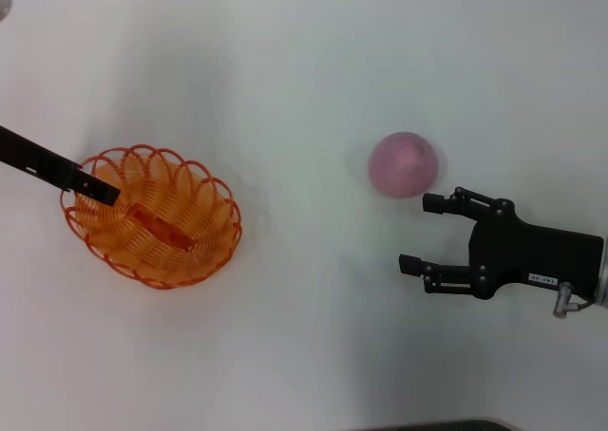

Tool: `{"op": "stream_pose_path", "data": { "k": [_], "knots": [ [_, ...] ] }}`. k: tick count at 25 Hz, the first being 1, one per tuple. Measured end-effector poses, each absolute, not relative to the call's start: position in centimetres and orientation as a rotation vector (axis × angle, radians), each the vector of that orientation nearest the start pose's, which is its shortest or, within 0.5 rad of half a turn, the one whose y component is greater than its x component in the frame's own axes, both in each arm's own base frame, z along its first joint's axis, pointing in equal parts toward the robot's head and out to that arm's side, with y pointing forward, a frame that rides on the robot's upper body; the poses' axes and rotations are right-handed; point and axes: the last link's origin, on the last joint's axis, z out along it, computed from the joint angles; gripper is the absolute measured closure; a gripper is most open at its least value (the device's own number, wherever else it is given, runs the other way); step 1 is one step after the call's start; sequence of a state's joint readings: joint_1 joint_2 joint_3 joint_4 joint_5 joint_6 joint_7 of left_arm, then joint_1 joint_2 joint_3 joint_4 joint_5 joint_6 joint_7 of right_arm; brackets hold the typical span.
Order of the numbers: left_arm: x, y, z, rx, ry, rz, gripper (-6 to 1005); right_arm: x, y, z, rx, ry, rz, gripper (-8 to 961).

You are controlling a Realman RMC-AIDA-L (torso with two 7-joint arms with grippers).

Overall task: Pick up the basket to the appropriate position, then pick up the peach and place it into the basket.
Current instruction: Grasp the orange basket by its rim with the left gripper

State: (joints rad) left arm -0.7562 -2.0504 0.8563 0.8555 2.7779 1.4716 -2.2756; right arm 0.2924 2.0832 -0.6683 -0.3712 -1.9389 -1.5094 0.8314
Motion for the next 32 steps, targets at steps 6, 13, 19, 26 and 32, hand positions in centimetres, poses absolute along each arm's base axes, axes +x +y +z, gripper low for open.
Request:
{"op": "stream_pose_path", "data": {
  "k": [6, 13, 19, 26, 32],
  "knots": [
    [-26.4, 37.8, 1.3, -2.521, -1.214, 0.468, 159, 33.5, 23.3, -4.6, -2.625, 0.518, 0.683, 22],
    [-26.5, 37.7, 0.8, -2.509, -1.185, 0.514, 165, 33.4, 23.3, -4.7, -2.626, 0.523, 0.685, 22],
    [-26.3, 37.9, 0.8, -2.505, -1.172, 0.509, 223, 33.4, 23.4, -4.7, -2.626, 0.52, 0.685, 22],
    [-26.1, 38.0, 0.9, -2.507, -1.164, 0.507, 348, 33.4, 23.4, -4.7, -2.626, 0.519, 0.684, 22],
    [-26.0, 38.0, 1.0, -2.508, -1.165, 0.506, 598, 33.4, 23.4, -4.7, -2.626, 0.518, 0.683, 22]
  ]
}}
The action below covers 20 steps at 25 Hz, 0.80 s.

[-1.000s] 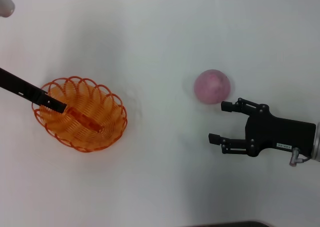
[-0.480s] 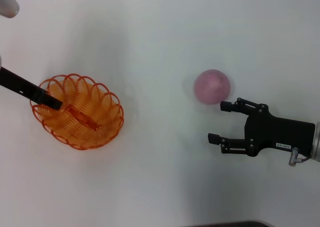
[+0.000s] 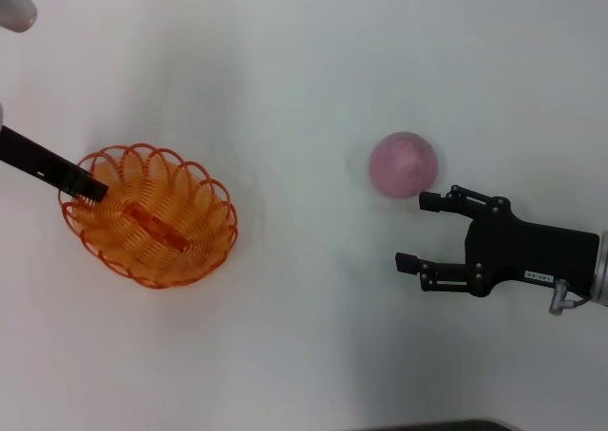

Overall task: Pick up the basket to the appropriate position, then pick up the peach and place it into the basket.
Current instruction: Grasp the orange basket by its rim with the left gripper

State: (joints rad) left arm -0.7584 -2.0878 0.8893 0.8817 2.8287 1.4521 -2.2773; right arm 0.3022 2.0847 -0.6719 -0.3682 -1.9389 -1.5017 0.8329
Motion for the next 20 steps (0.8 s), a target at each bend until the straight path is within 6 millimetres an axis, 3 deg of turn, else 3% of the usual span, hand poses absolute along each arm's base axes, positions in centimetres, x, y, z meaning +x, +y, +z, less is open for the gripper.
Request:
{"op": "stream_pose_path", "data": {
  "k": [3, 7, 20],
  "knots": [
    [-26.0, 38.0, 1.0, -2.506, -1.167, 0.501, 766, 33.4, 23.4, -4.7, -2.626, 0.518, 0.683, 22],
    [-26.0, 38.0, 1.1, -2.494, -1.187, 0.497, 837, 33.4, 23.4, -4.7, -2.627, 0.517, 0.684, 22],
    [-24.9, 37.8, 2.5, -2.466, -1.437, 0.354, 872, 33.4, 23.5, -4.7, -2.624, 0.517, 0.689, 22]
  ]
}}
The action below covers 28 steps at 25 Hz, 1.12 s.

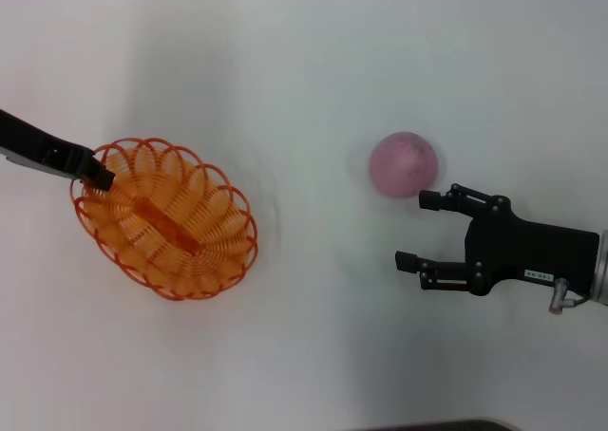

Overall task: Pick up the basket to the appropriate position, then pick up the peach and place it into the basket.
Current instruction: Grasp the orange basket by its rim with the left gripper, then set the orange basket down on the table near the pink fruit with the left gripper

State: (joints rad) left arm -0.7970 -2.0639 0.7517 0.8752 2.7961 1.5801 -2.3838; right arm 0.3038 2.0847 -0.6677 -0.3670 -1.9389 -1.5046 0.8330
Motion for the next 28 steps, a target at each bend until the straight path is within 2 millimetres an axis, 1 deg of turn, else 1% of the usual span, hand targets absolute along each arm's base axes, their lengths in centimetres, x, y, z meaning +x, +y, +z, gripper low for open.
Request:
{"op": "stream_pose_path", "data": {
  "k": [5, 10, 12, 15, 24, 28],
  "knots": [
    [-24.5, 37.9, 3.8, -2.451, -1.553, 0.304, 877, 33.4, 23.4, -4.7, -2.622, 0.523, 0.689, 22],
    [-24.4, 37.7, 3.3, -2.453, -1.619, 0.301, 926, 33.3, 23.6, -4.7, -2.62, 0.528, 0.692, 22],
    [-24.4, 37.6, 3.2, -2.455, -1.632, 0.298, 926, 33.3, 23.8, -4.6, -2.616, 0.541, 0.697, 22],
    [-24.4, 37.3, 2.8, -2.468, -1.677, 0.247, 927, 33.1, 23.9, -4.6, -2.617, 0.556, 0.703, 22],
    [-25.8, 35.4, 2.5, -2.404, -1.907, -0.018, 927, 33.1, 24.3, -4.3, -2.579, 0.599, 0.725, 22],
    [-26.5, 34.6, 2.3, -2.359, -1.963, -0.139, 926, 33.2, 24.4, -4.2, -2.565, 0.608, 0.731, 22]
  ]
}}
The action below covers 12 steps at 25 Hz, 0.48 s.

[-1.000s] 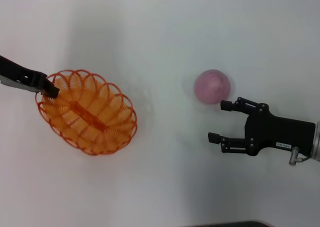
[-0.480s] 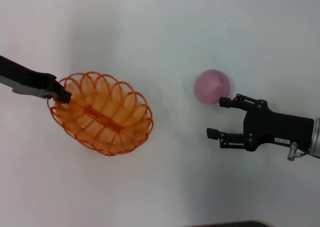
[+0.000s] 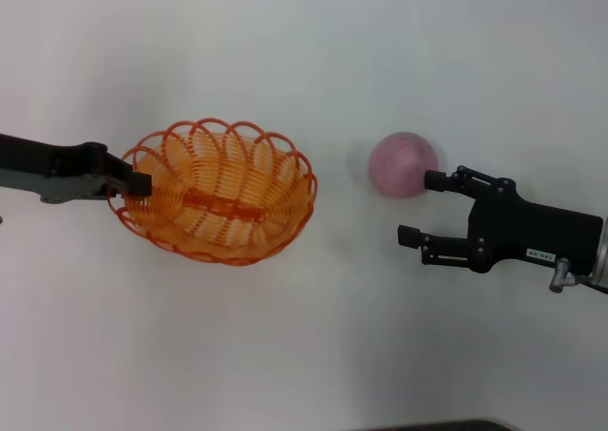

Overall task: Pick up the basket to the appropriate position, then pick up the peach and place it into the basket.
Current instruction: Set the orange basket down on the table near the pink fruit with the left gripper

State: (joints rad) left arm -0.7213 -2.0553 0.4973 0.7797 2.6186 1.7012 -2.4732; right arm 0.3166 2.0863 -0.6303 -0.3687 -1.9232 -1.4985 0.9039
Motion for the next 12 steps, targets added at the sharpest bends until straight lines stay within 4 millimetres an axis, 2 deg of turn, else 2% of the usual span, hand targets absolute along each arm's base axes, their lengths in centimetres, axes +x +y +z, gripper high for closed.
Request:
{"op": "stream_pose_path", "data": {
  "k": [12],
  "knots": [
    [-27.9, 32.4, 1.1, -2.235, -1.969, -0.238, 928, 33.3, 24.6, -3.7, -2.515, 0.628, 0.757, 22]
  ]
}}
